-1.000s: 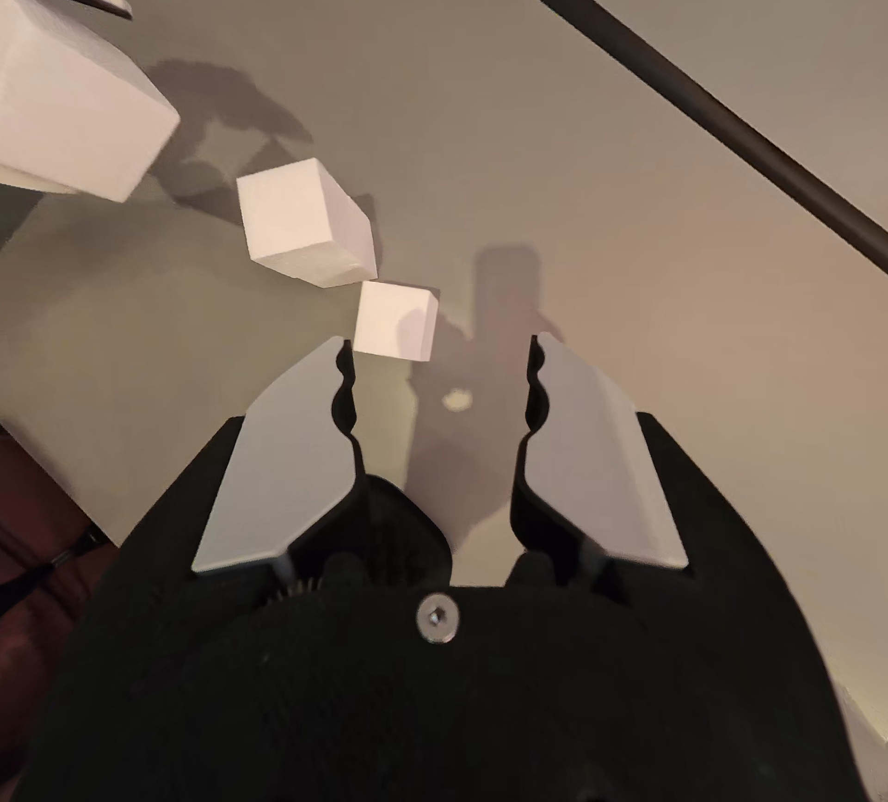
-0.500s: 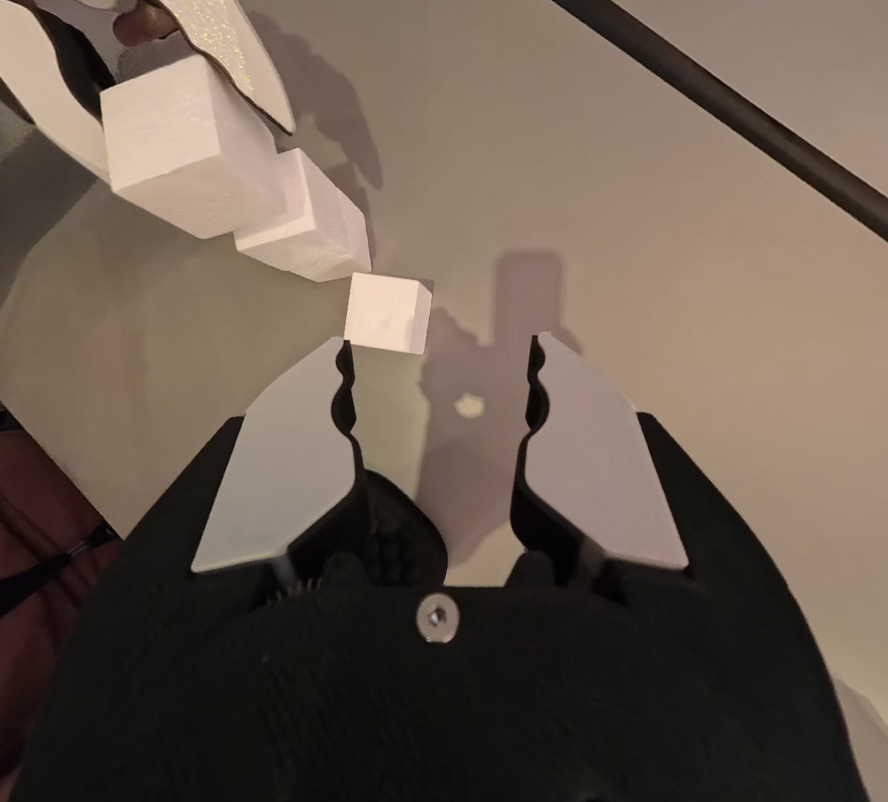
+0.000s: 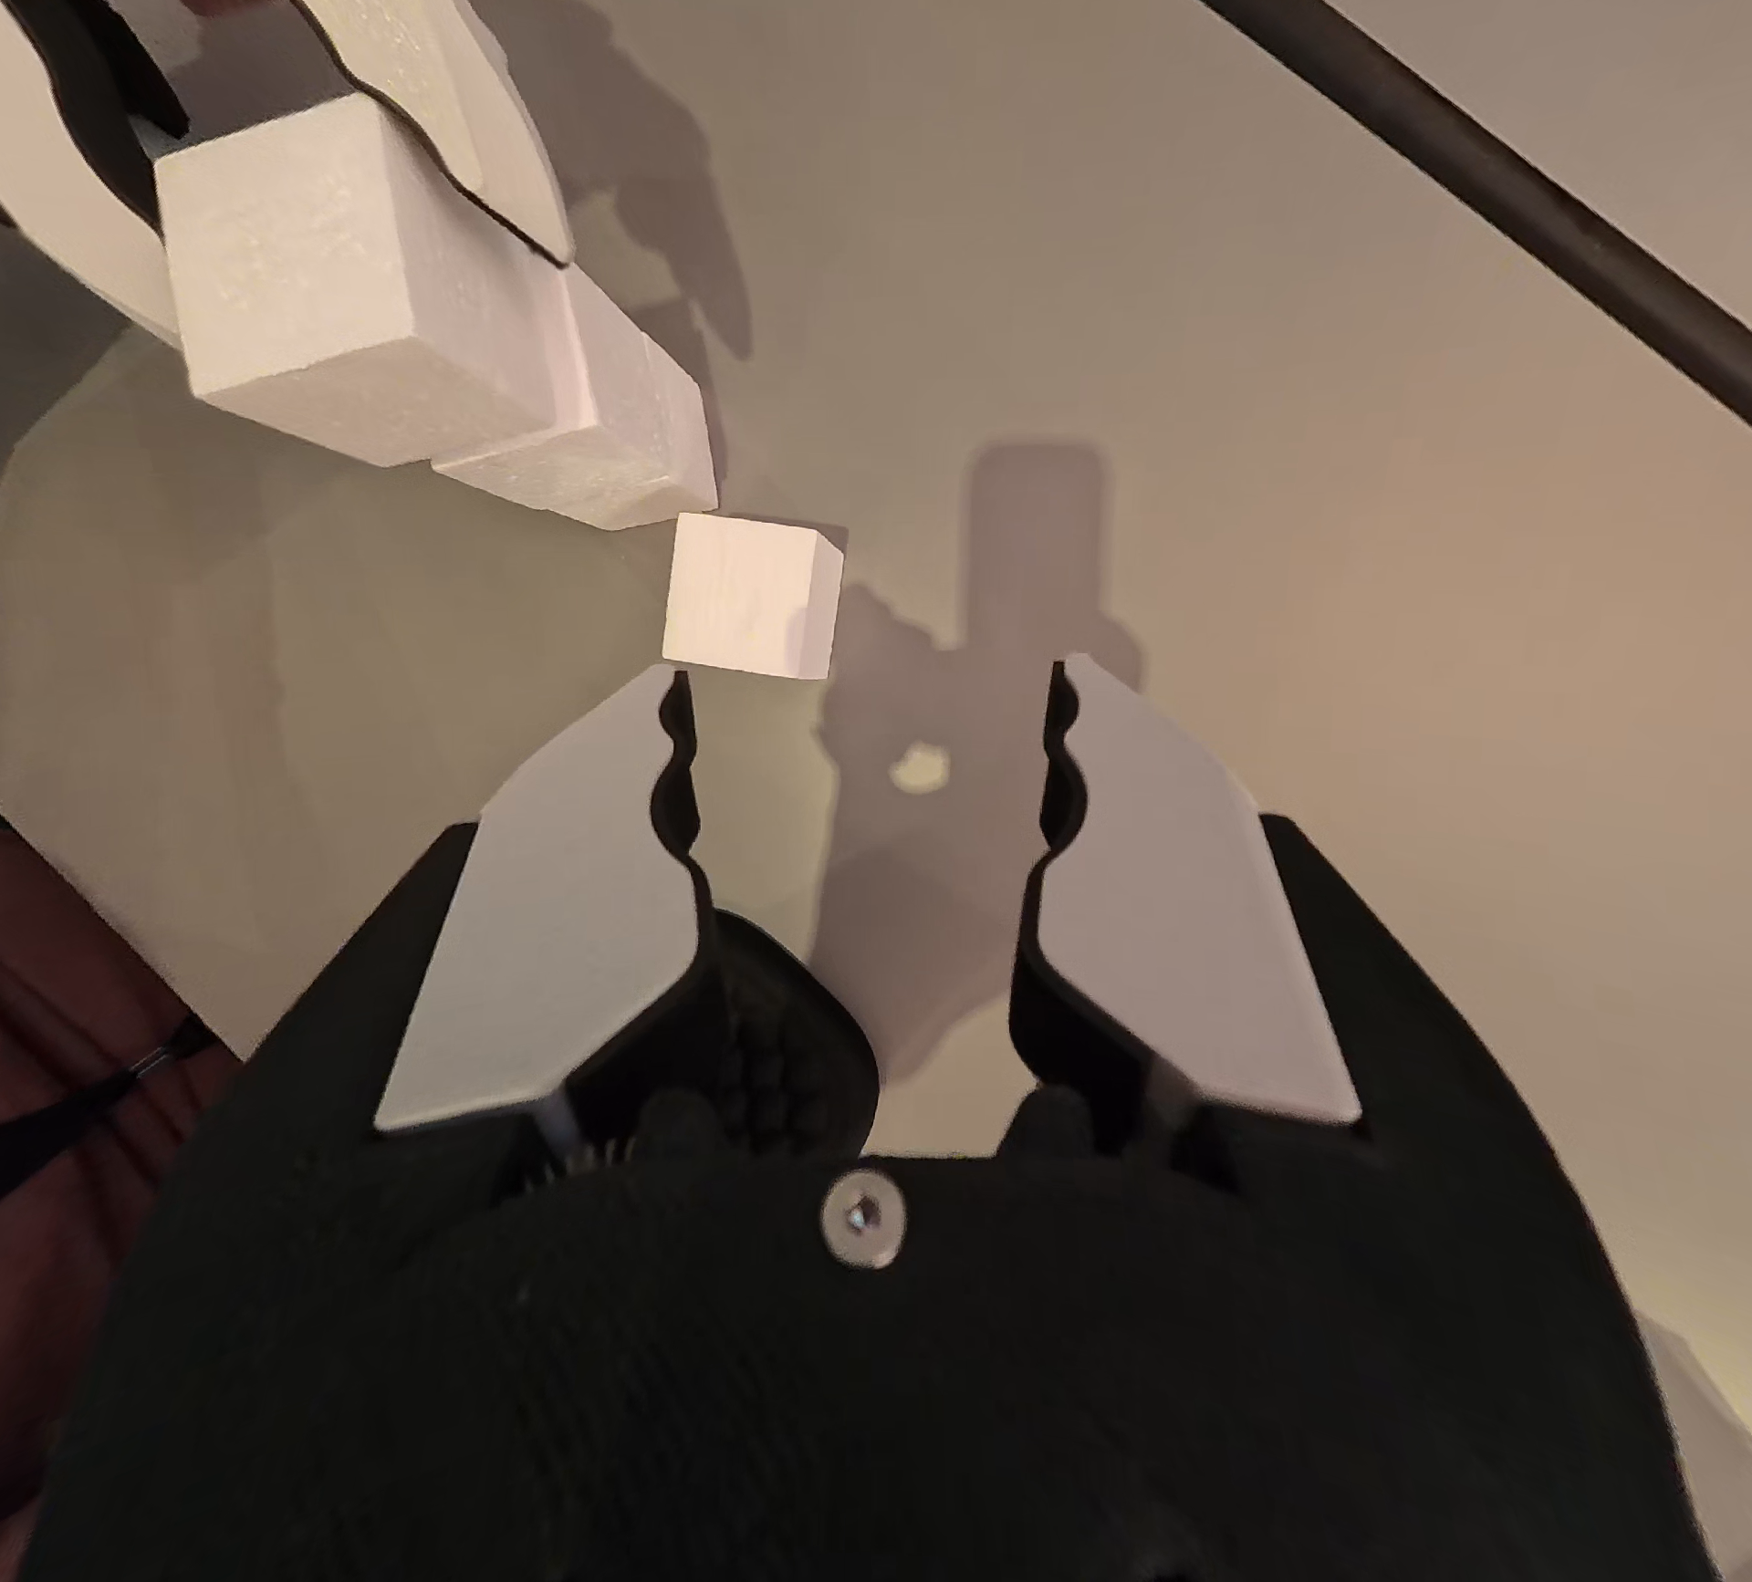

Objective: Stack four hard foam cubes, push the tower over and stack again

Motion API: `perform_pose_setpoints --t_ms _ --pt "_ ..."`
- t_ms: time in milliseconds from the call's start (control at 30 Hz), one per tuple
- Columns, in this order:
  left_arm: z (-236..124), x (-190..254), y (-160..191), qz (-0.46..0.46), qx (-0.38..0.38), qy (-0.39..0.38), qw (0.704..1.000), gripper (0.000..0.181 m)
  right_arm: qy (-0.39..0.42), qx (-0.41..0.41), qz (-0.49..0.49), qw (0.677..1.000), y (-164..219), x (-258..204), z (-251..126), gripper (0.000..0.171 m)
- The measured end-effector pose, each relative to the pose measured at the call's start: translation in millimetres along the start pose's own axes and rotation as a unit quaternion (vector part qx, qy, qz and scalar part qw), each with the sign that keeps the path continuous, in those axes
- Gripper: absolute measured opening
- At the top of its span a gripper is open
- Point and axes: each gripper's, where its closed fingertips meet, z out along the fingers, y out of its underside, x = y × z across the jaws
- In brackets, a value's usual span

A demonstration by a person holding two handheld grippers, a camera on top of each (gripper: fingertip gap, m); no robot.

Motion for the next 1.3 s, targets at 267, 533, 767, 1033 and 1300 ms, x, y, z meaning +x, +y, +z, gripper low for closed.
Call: perform_pose_setpoints --t_ms 267,533,767,1033,1300 --pt "2.8 -4.7 1.2 -0.04 0.023 0.01 0.999 0.089 -0.003 -0.011 0.007 1.0 4.6 3.2 4.5 0.072" --pt "-20.7 9.1 -10.1 -0.058 0.072 -0.034 0.995 0.113 0.005 -0.034 0.019 0.999 10.7 7.0 12.7 0.072" --pt "-106.2 28.9 -42.7 -0.032 0.189 -0.14 0.972 0.093 0.026 0.024 0.006 0.999 -16.9 -0.6 -1.3 0.066" --pt "-195.1 32.6 -46.0 -0.053 0.325 -0.274 0.904 0.07 0.101 0.157 -0.075 0.98 -63.1 -46.9 -53.1 0.066" --pt "-195.0 51.9 -56.7 -0.033 0.314 -0.236 0.919 0.072 0.107 0.095 -0.01 0.99 -23.7 -46.3 0.8 0.07"
